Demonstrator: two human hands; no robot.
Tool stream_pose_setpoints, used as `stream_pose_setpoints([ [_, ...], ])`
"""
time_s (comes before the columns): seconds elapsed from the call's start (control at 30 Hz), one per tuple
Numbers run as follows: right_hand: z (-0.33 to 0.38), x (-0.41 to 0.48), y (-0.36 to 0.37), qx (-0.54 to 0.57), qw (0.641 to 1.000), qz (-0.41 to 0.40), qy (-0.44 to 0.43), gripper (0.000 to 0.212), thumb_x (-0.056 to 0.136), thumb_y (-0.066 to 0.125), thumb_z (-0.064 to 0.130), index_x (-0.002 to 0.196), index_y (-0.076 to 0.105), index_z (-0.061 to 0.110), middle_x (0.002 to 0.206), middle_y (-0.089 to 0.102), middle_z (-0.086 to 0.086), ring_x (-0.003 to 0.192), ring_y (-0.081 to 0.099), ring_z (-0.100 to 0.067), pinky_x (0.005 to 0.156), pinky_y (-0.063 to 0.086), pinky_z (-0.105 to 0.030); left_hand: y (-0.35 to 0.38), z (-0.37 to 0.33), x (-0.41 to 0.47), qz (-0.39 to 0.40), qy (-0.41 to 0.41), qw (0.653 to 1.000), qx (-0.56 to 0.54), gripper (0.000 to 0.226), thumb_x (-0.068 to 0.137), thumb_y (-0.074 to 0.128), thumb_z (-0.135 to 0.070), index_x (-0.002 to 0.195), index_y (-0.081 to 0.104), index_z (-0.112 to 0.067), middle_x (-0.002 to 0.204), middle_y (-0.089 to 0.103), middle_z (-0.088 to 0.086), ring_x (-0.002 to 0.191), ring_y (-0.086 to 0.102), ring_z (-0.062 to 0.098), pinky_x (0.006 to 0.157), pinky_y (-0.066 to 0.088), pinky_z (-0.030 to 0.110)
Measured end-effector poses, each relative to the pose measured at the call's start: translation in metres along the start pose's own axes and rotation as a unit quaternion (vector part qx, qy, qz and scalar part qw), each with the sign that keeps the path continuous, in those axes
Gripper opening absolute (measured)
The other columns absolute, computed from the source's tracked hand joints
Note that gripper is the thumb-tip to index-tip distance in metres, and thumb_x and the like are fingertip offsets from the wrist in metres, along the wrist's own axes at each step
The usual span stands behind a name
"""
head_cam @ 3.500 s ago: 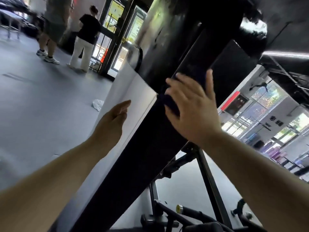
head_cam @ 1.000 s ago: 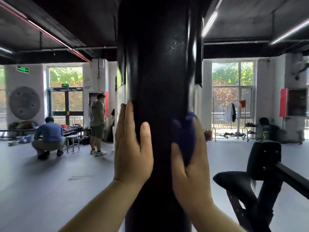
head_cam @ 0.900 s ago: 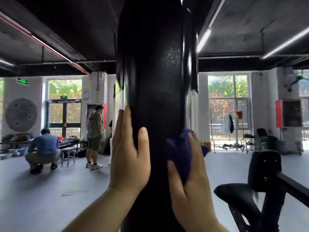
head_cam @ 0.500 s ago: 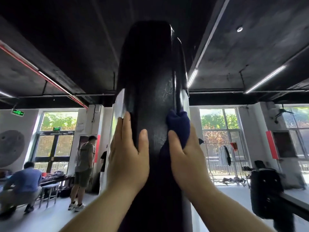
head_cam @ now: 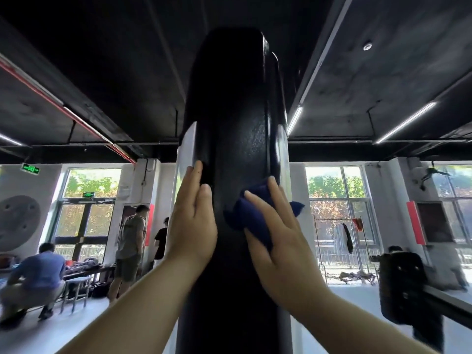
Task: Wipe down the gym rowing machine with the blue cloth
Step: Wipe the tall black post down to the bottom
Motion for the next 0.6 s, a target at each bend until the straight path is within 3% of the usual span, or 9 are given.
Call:
stream_pose_setpoints([
  [0.1,-0.007,0.035,-0.011,-0.002,1.000,0.007,0.006,0.054,0.095,0.051,0.031,0.146,0.038,0.042,0.162,0.005,0.023,0.150,0.012,-0.005,0.117,0.020,-0.025,0.002,0.003,-0.005,0.013,0.005,1.000,0.023,0.047,0.106,0.031,-0.031,0.152,0.025,-0.041,0.160,0.018,-0.022,0.143,0.013,-0.010,0.111,0.011,0.013],
  [0.2,-0.019,0.047,-0.014,0.090,0.992,-0.060,0.070,0.051,0.099,0.052,0.028,0.146,0.038,0.039,0.159,0.024,0.019,0.141,0.032,-0.004,0.112,0.029,-0.019,0.002,0.005,-0.017,0.008,0.008,0.999,0.043,0.049,0.105,0.032,-0.031,0.152,0.022,-0.042,0.160,0.017,-0.022,0.143,0.012,-0.011,0.112,0.010,0.012],
  [0.3,-0.023,0.001,-0.005,0.160,0.971,-0.119,0.128,0.050,0.097,0.052,0.031,0.138,0.036,0.055,0.138,0.042,0.035,0.127,0.041,0.011,0.098,0.031,-0.003,0.002,0.008,-0.032,0.004,0.022,0.996,0.091,0.053,0.103,0.033,-0.030,0.154,0.018,-0.038,0.161,0.015,-0.019,0.145,0.010,-0.008,0.116,0.010,0.016],
  [0.4,-0.025,-0.025,-0.001,0.178,0.968,-0.084,0.157,0.046,0.092,0.048,0.040,0.130,0.035,0.061,0.131,0.047,0.038,0.119,0.042,0.019,0.088,0.030,0.004,0.007,-0.003,-0.032,0.013,0.045,0.983,0.179,0.060,0.101,0.034,-0.033,0.156,0.009,-0.031,0.164,0.007,-0.011,0.149,0.004,0.002,0.118,0.006,0.022],
  [0.47,-0.039,0.006,-0.007,0.193,0.961,-0.083,0.177,0.028,0.099,0.048,0.036,0.121,0.046,0.053,0.115,0.059,0.026,0.105,0.053,0.015,0.078,0.038,-0.001,0.019,-0.025,-0.014,0.021,0.074,0.974,0.212,0.063,0.100,0.036,-0.035,0.157,0.008,-0.031,0.165,-0.002,-0.006,0.150,-0.004,0.006,0.118,0.001,0.024],
  [0.53,-0.063,0.057,-0.017,0.205,0.951,-0.095,0.212,0.013,0.102,0.045,0.035,0.109,0.055,0.040,0.093,0.063,0.014,0.092,0.062,-0.003,0.073,0.046,-0.017,0.033,-0.045,0.012,0.020,0.095,0.963,0.250,0.059,0.101,0.035,-0.037,0.156,0.014,-0.031,0.165,-0.008,-0.001,0.150,-0.007,0.013,0.119,0.000,0.031],
  [0.6,-0.085,0.090,-0.025,0.221,0.946,-0.090,0.217,0.018,0.099,0.045,0.044,0.108,0.055,0.032,0.084,0.062,0.008,0.088,0.063,-0.015,0.078,0.050,-0.031,0.043,-0.059,0.026,-0.013,0.146,0.933,0.329,0.057,0.101,0.031,-0.037,0.155,0.022,-0.024,0.165,-0.001,0.006,0.151,-0.003,0.021,0.121,0.001,0.038],
])
Point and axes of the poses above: each hand's wrist, its own x-axis towards the middle knuckle, its own y-axis out of the palm, z = x × y, the point moved 8 cm from there along x, towards the middle knuckle
